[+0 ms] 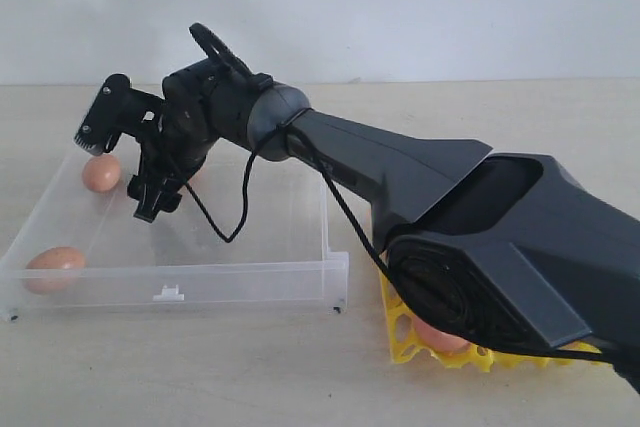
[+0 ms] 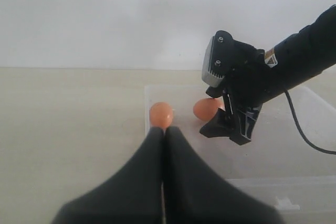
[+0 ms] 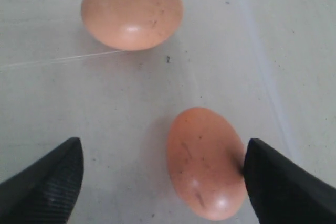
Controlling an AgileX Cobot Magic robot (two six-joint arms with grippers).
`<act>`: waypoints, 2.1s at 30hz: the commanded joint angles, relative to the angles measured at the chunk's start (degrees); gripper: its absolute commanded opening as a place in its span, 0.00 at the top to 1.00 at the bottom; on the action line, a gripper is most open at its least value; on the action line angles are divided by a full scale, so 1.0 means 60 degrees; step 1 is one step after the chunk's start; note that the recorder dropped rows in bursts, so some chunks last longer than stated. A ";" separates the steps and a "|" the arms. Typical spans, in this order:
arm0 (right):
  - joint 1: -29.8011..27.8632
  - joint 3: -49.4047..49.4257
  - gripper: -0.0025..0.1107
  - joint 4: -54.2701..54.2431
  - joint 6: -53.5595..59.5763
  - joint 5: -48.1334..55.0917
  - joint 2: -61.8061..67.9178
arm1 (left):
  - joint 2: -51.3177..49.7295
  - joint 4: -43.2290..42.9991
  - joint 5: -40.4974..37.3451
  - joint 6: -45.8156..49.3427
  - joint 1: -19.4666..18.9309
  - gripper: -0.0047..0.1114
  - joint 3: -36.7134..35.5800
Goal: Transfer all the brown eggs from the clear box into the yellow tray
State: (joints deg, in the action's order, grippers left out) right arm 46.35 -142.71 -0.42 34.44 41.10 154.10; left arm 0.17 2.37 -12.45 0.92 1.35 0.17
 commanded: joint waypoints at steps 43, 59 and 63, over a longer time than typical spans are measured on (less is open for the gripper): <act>-0.0025 -0.0141 0.35 -0.0078 -0.8647 -0.1406 0.0629 | -0.0028 -0.0040 0.0067 0.0039 0.0074 1.00 -0.0029; 0.0262 -0.0141 0.98 0.0787 -0.8913 -0.1074 -0.0284 | -0.0028 -0.0040 0.0086 0.0039 0.0074 1.00 -0.0029; 0.0684 -0.0141 0.98 0.3054 -1.0274 -0.1575 -0.0649 | -0.0028 -0.0040 0.0086 0.0039 0.0074 1.00 -0.0029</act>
State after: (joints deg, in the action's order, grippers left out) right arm 48.92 -143.32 8.72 -21.48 33.59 152.61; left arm 0.17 2.15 -12.45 0.92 1.35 0.17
